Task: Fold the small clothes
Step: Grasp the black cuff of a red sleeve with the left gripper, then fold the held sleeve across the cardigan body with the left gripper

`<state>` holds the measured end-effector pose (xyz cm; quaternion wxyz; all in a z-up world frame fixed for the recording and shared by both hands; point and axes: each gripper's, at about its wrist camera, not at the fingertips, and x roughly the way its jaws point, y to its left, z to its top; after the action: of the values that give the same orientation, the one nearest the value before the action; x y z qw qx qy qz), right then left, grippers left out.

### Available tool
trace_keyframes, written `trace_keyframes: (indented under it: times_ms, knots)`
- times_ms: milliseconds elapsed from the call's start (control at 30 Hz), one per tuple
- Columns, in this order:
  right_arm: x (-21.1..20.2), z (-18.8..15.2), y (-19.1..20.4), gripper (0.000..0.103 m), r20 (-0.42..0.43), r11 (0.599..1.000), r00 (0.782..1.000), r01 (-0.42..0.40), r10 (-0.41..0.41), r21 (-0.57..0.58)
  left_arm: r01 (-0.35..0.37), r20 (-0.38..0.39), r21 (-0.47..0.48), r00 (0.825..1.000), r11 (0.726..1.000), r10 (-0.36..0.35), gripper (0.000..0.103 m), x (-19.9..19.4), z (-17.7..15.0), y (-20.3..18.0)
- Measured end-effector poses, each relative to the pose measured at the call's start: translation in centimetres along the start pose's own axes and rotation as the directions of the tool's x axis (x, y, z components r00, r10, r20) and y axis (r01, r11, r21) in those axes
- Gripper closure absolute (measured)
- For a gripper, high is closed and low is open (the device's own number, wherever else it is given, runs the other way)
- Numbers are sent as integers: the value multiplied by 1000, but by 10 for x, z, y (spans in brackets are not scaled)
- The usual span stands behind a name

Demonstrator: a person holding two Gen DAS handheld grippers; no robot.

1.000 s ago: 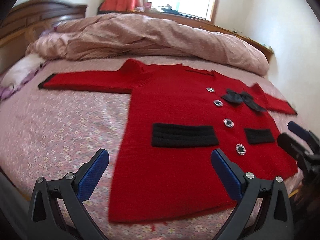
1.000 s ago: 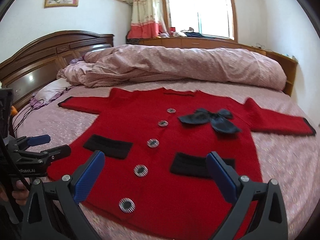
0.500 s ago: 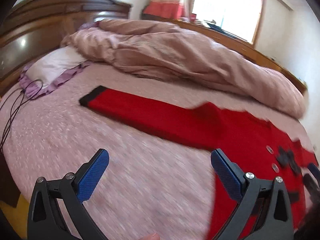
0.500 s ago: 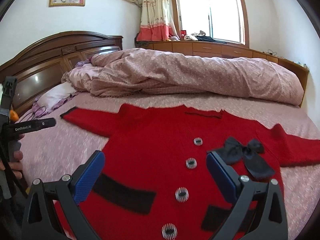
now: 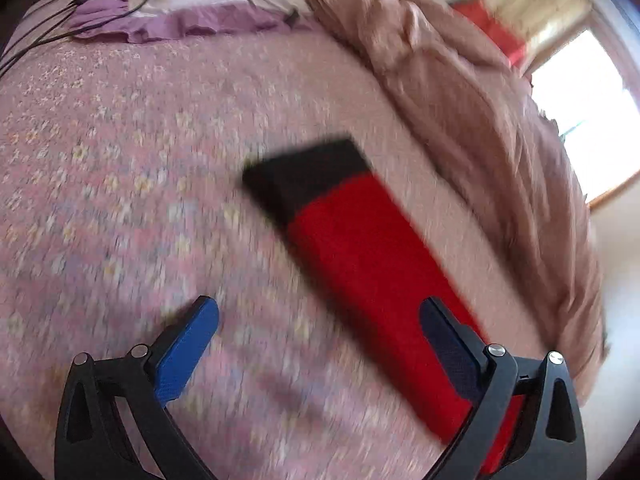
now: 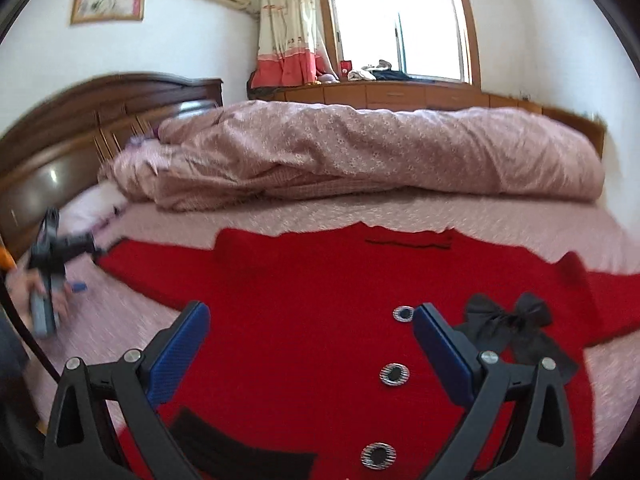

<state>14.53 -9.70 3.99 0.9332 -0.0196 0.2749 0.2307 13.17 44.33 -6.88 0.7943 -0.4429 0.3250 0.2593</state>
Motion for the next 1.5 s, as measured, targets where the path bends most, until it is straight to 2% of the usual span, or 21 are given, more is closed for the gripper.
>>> trace_keyframes:
  times_ms: [167, 333, 467, 533, 600, 667, 733, 767, 833, 900, 967, 1033, 1100, 1200, 1300, 1367, 1433, 1500]
  knots:
    - [3, 2, -8, 0, -2, 1000, 1000, -23, 23, 17, 63, 5, -44, 998, 997, -63, 5, 12, 24, 10]
    - [11, 1, -20, 0, -19, 999, 1000, 15, -15, 28, 141, 34, -123, 990, 982, -138, 5, 18, 42, 22]
    - [12, 7, -36, 0, -10, 997, 999, 36, -35, 70, 175, 52, -136, 984, 975, -169, 7, 17, 48, 27]
    - [10, 8, -42, 0, -1, 995, 999, 49, -49, 82, 161, 45, -130, 987, 978, -157, 19, 16, 45, 25]
    - [9, 9, -48, 0, 2, 994, 998, 58, -58, 95, 149, 36, -120, 989, 982, -146, 25, 15, 43, 26]
    - [11, 9, -51, 0, -5, 992, 998, 60, -60, 110, 142, 38, -120, 990, 983, -138, 41, 15, 41, 27]
    - [13, 8, -53, 0, -14, 991, 998, 63, -61, 114, 131, 33, -136, 991, 982, -128, 63, 20, 41, 29]
    - [13, 7, -53, 0, -19, 992, 998, 65, -63, 111, 127, 35, -137, 992, 982, -123, 69, 21, 40, 31]
    - [13, 6, -52, 0, -19, 993, 998, 68, -66, 102, 111, 18, -141, 994, 984, -110, 93, 25, 41, 34]
    - [13, 5, -50, 0, -17, 993, 998, 69, -68, 91, 130, 15, -183, 991, 974, -130, 98, 26, 39, 40]
    - [13, 6, -50, 0, -21, 994, 997, 72, -70, 80, 178, 29, -250, 984, 952, -176, 99, 20, 36, 44]
    - [14, 7, -51, 0, -22, 994, 997, 80, -79, 78, 217, 62, -249, 976, 944, -208, 100, 9, 34, 37]
    - [10, 10, -55, 0, -14, 993, 996, 84, -83, 88, 237, 97, -209, 970, 949, -221, 100, -7, 32, 18]
    - [4, 15, -64, 0, -1, 990, 995, 95, -95, 100, 326, 130, -147, 942, 934, -309, 100, -31, 21, -29]
    - [-9, 20, -81, 0, 17, 984, 993, 117, -120, 133, 391, 138, 6, 911, 920, -388, 100, -59, -3, -99]
    - [-23, 24, -98, 0, 42, 979, 991, 118, -126, 169, 444, 125, 113, 881, 889, -456, 100, -80, -33, -155]
    - [-35, 28, -116, 0, 64, 974, 987, 133, -147, 181, 480, 108, 173, 859, 860, -501, 100, -95, -60, -196]
    - [-47, 31, -137, 0, 81, 969, 978, 174, -190, 173, 530, 72, 224, 828, 818, -556, 100, -103, -97, -248]
